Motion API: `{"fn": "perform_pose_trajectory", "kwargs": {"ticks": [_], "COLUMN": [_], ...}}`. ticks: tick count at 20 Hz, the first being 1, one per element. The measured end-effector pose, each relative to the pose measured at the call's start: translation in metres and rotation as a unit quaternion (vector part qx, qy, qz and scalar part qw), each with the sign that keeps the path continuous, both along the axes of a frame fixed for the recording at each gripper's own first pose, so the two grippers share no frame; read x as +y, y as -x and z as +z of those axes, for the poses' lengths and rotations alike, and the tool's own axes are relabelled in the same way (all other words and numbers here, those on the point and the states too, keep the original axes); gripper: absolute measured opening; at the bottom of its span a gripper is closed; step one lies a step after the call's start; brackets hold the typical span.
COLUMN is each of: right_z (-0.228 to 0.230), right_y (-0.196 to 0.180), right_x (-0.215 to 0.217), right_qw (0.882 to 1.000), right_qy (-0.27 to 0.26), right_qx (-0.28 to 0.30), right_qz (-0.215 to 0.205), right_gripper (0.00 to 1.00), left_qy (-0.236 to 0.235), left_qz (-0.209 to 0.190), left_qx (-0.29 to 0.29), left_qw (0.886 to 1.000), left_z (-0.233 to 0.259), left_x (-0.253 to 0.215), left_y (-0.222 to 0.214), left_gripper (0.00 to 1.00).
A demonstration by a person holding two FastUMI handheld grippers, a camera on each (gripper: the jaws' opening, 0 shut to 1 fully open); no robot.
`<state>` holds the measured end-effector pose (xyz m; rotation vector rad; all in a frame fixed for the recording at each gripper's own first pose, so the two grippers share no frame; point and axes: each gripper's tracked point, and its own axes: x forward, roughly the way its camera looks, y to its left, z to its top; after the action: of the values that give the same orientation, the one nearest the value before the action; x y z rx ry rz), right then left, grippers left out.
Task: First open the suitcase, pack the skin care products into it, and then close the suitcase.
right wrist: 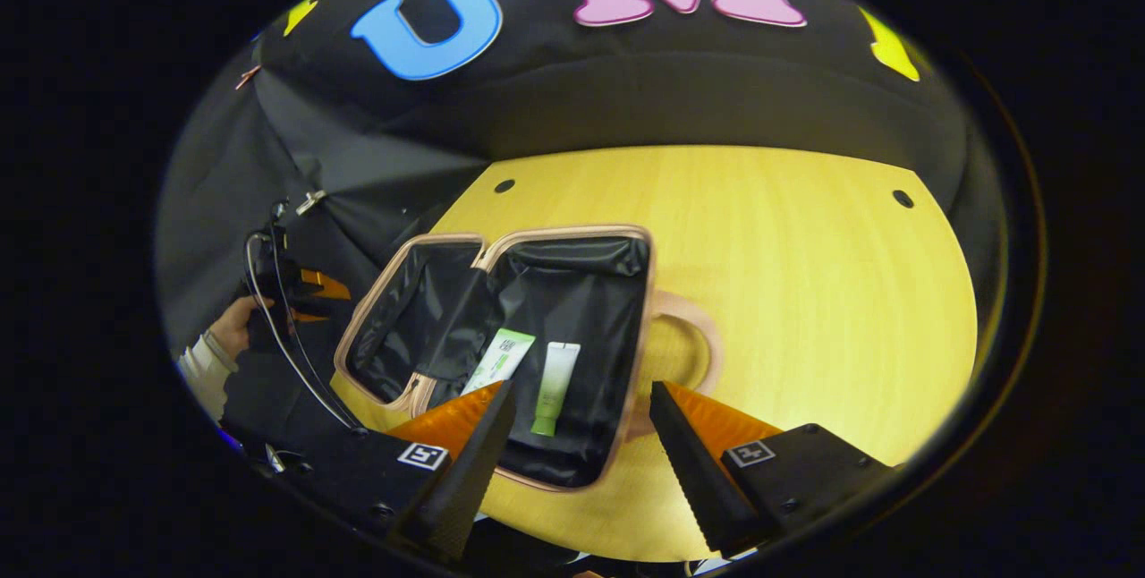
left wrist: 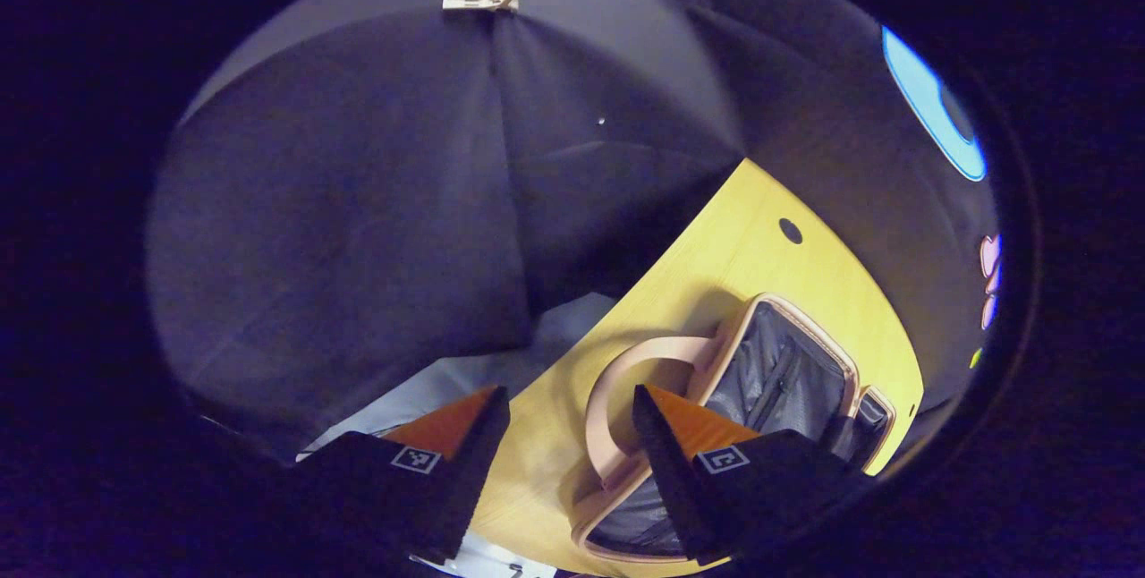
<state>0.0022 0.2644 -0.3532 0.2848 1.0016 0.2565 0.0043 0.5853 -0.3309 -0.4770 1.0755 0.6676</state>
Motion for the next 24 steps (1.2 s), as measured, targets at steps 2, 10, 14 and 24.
{"fn": "perform_pose_trajectory", "kwargs": {"ticks": [2, 10, 14, 24], "right_z": [0.002, 0.008, 0.025, 0.086], "right_y": [0.004, 0.03, 0.027, 0.03], "right_x": [-0.017, -0.039, -0.031, -0.055], "right_qw": [1.0, 0.999, 0.999, 0.992], "right_qy": [0.009, 0.031, 0.021, -0.002], "right_qx": [0.003, 0.003, -0.028, -0.127], "right_qz": [-0.02, -0.035, -0.017, 0.019], "right_gripper": [0.96, 0.96, 0.96, 0.96], "left_qy": [0.02, 0.006, 0.004, -0.025], "left_qz": [-0.003, -0.076, -0.114, -0.282], "left_qx": [0.031, 0.043, -0.02, -0.165], "left_qw": [0.999, 0.996, 0.993, 0.945], "left_z": [-0.023, -0.037, 0.018, 0.221], "left_x": [-0.004, -0.02, -0.039, -0.202], "left_y": [0.001, -0.018, -0.03, -0.057], "left_gripper": [0.91, 0.19, 0.12, 0.07]}}
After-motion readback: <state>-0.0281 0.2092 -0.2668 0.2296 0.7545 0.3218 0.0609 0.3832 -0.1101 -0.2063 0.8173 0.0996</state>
